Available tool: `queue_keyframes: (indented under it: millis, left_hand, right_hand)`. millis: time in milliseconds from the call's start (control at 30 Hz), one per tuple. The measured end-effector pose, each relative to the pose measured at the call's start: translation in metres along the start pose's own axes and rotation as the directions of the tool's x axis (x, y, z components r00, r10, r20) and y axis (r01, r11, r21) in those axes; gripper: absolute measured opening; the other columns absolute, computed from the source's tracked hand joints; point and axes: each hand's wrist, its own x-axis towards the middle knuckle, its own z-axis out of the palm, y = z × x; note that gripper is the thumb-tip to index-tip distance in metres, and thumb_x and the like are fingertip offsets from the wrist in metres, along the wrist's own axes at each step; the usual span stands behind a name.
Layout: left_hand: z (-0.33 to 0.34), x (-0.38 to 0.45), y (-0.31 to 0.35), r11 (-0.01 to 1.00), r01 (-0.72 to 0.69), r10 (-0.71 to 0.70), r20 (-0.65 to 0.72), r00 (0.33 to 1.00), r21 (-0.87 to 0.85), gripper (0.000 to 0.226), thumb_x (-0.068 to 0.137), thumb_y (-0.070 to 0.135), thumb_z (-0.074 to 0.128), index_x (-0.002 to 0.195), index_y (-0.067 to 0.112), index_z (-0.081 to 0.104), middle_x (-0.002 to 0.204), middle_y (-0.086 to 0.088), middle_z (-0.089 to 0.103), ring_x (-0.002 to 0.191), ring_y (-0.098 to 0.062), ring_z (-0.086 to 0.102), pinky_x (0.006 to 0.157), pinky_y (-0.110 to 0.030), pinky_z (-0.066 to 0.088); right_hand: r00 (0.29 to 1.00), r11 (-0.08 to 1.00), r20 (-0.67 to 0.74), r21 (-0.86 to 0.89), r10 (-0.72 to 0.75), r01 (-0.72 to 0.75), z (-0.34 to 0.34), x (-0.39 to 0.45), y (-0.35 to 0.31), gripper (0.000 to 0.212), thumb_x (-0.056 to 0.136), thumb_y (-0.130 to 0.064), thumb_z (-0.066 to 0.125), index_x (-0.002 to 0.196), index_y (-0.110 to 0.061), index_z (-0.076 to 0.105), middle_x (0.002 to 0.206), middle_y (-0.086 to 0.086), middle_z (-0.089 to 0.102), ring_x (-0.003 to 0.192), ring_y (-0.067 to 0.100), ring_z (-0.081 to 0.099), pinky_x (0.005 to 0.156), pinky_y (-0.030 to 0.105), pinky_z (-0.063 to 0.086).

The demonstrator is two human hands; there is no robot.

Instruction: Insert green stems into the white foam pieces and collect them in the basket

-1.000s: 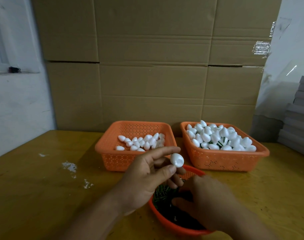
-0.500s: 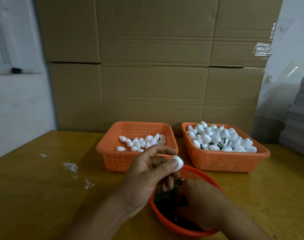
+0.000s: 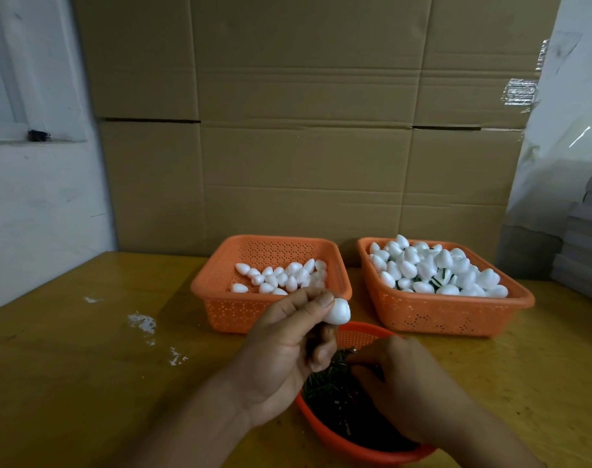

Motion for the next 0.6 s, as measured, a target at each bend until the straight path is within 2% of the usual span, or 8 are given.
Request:
queue_keyframes:
  millis: [133,200,267,333,467,533,567,600]
  left_hand:
    - [-0.002,0.001,0.000,1.000,0.006,-0.005,0.021,1.000,-0.030,0.020,0.086,0.036,0.066,0.083,0.017,0.068,0.071,-0.001,0.049,0.056,-0.010,0.042,0.053,-0.022,0.031]
    - [-0.003,0.001,0.000,0.998,0.015,-0.014,0.022,1.000,-0.053,0.024,0.086,0.038,0.067,0.084,0.015,0.066,0.069,-0.001,0.047,0.055,-0.010,0.040,0.052,-0.021,0.031]
    - [-0.004,0.002,0.000,0.997,0.021,-0.020,0.022,1.000,-0.071,0.028,0.088,0.040,0.067,0.087,0.012,0.062,0.068,-0.001,0.045,0.054,-0.010,0.039,0.051,-0.021,0.031]
    - [-0.005,0.002,-0.001,0.997,0.021,-0.020,0.024,1.000,-0.075,0.030,0.093,0.042,0.063,0.088,0.012,0.061,0.068,0.000,0.043,0.053,-0.009,0.038,0.050,-0.021,0.030]
    - [-0.004,0.002,-0.001,0.998,0.015,-0.015,0.008,1.000,-0.066,0.031,0.095,0.045,0.061,0.084,0.016,0.064,0.066,0.000,0.041,0.052,-0.009,0.036,0.049,-0.021,0.030]
    - [-0.002,0.002,-0.001,0.997,0.016,-0.017,-0.012,1.000,-0.076,0.033,0.091,0.047,0.062,0.085,0.014,0.064,0.063,0.001,0.041,0.050,-0.009,0.037,0.048,-0.021,0.031]
    - [-0.002,0.002,-0.001,0.996,0.019,-0.021,-0.020,1.000,-0.082,0.034,0.089,0.047,0.063,0.083,0.014,0.063,0.062,0.001,0.041,0.049,-0.008,0.037,0.047,-0.020,0.031]
    - [-0.002,0.001,-0.001,0.996,0.023,-0.025,-0.026,0.999,-0.085,0.035,0.087,0.048,0.064,0.082,0.013,0.063,0.062,0.001,0.041,0.049,-0.008,0.037,0.047,-0.020,0.031]
  right_hand:
    - [0.989,0.991,-0.144,0.122,-0.033,0.051,-0.004,-0.002,0.002,0.011,0.090,-0.027,0.066,0.094,-0.027,0.076,0.087,-0.007,0.069,0.081,0.007,0.061,0.074,0.030,0.049]
    - [0.974,0.980,-0.227,0.197,0.017,0.029,-0.008,-0.004,0.002,0.011,0.086,-0.027,0.073,0.093,-0.034,0.078,0.085,-0.013,0.069,0.079,0.003,0.063,0.071,0.023,0.049]
    - [0.948,0.946,-0.305,0.323,0.088,0.017,-0.010,-0.005,0.001,0.011,0.082,-0.025,0.077,0.088,-0.035,0.079,0.078,-0.017,0.072,0.074,-0.001,0.066,0.065,0.016,0.048]
    - [0.924,0.867,-0.344,0.498,0.169,0.027,-0.013,-0.005,-0.002,0.013,0.079,-0.018,0.080,0.081,-0.031,0.079,0.071,-0.017,0.073,0.065,-0.003,0.067,0.059,0.012,0.049]
    - [0.891,0.644,-0.392,0.748,0.231,0.162,-0.019,-0.006,-0.011,0.007,0.070,-0.014,0.083,0.073,-0.019,0.078,0.063,0.004,0.073,0.049,0.008,0.064,0.049,0.016,0.050]
    - [0.886,0.486,-0.386,0.844,0.255,0.228,-0.022,-0.007,-0.015,0.011,0.064,-0.017,0.078,0.074,-0.013,0.079,0.063,0.012,0.072,0.050,0.015,0.065,0.051,0.020,0.054]
    - [0.891,0.446,-0.376,0.863,0.255,0.237,-0.023,-0.007,-0.016,0.015,0.063,-0.019,0.077,0.076,-0.013,0.080,0.065,0.013,0.073,0.053,0.016,0.067,0.053,0.021,0.055]
    - [0.895,0.455,-0.377,0.858,0.241,0.239,-0.023,-0.007,-0.017,0.016,0.063,-0.021,0.076,0.078,-0.016,0.081,0.067,0.011,0.074,0.056,0.015,0.069,0.055,0.020,0.055]
